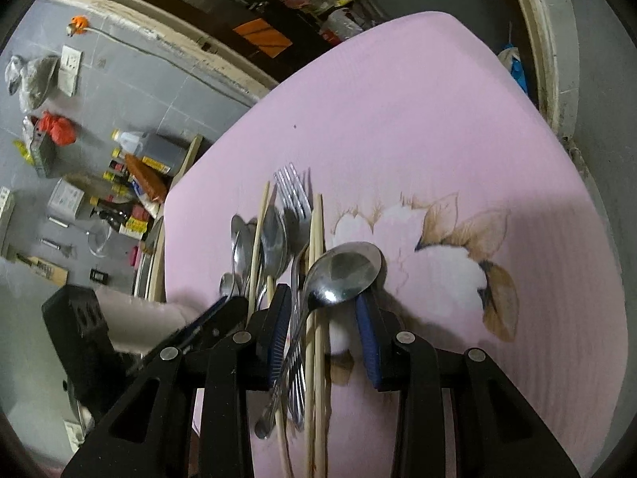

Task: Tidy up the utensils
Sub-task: 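Lower the left tool onto the utensil pile and close on the knife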

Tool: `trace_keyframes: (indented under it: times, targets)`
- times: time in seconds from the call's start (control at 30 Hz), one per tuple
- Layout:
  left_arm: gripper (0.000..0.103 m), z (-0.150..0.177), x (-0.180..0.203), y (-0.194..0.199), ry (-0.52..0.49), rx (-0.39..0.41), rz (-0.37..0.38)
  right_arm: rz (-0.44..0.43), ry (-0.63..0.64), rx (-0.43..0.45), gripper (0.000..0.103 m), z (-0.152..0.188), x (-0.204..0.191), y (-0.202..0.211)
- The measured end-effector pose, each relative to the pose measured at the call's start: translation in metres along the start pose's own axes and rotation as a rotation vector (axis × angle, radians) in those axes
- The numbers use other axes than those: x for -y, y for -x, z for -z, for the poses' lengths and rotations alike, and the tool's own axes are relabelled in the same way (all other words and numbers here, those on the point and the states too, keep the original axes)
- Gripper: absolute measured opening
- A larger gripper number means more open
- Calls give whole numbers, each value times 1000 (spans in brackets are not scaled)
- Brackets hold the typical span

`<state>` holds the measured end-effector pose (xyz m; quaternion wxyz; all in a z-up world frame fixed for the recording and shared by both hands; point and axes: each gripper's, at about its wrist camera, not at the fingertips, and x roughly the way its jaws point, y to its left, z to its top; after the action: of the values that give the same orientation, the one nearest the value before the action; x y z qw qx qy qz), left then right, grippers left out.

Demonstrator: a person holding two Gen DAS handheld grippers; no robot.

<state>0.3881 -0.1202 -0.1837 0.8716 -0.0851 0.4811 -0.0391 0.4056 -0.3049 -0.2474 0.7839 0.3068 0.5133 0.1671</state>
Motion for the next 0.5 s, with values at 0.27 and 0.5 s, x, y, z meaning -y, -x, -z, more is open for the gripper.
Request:
trace_keyframes:
  times: [0.27,0.5]
  targets:
    - [9,0,1,4,29,-16,37,-12,-1,8,5,-7,-5,1]
    - [9,9,1,14,24,-47,75,2,49,-28,4,-3,-8,11]
